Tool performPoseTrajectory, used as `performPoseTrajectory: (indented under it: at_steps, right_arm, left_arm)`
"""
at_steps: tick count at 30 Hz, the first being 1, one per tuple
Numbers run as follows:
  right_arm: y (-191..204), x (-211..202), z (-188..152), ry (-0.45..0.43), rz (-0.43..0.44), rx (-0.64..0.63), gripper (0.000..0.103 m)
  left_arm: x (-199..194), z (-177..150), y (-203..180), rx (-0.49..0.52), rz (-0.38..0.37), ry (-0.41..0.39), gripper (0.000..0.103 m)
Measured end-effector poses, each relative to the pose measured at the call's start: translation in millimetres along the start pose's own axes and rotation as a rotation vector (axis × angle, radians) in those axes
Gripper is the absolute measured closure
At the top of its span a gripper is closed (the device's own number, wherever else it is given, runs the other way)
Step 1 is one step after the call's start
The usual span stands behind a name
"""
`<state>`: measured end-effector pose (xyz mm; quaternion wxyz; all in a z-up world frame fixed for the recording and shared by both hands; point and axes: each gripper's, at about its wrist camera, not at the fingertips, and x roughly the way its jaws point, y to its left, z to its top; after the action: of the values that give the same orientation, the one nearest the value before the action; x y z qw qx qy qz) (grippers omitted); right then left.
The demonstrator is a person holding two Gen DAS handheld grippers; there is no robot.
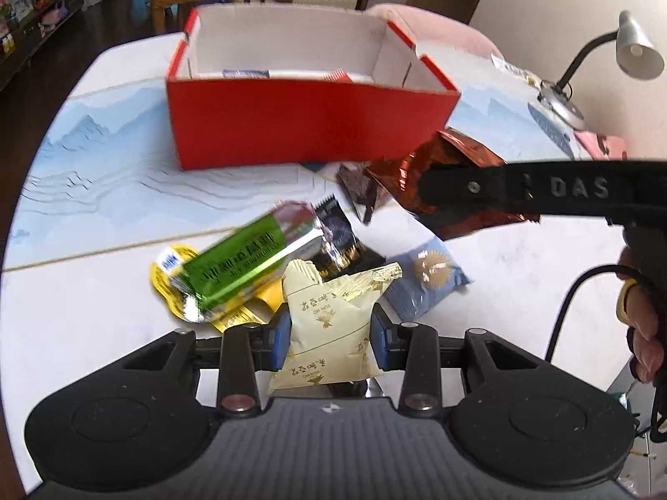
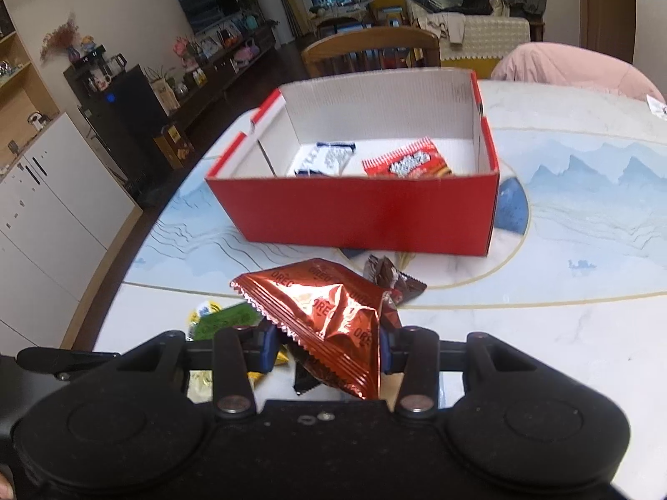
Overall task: Organize snacks
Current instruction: 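Carry both packets into the red box and open both grippers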
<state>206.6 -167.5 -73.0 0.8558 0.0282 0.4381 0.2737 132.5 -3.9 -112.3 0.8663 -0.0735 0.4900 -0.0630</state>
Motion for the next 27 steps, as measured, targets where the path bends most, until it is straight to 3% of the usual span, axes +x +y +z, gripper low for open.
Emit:
performPoseTrajectory:
  at_steps: [5, 17, 27]
  right_arm:
    - [8, -16, 12, -0.030, 0.003, -0.015, 0.061]
    - [20, -25, 67, -0.109, -0.006, -0.078, 0.061]
    - [18, -3, 120, -0.141, -0.025, -0.096, 0.061]
  left_arm:
    - [-23, 19, 3, 0.009, 0.072, -0.029, 0.066]
    - [-73, 89, 6, 0.047, 0.171, -0.191, 0.066]
    - [-67, 151, 25, 0.040, 0.229, -0.228, 0.065]
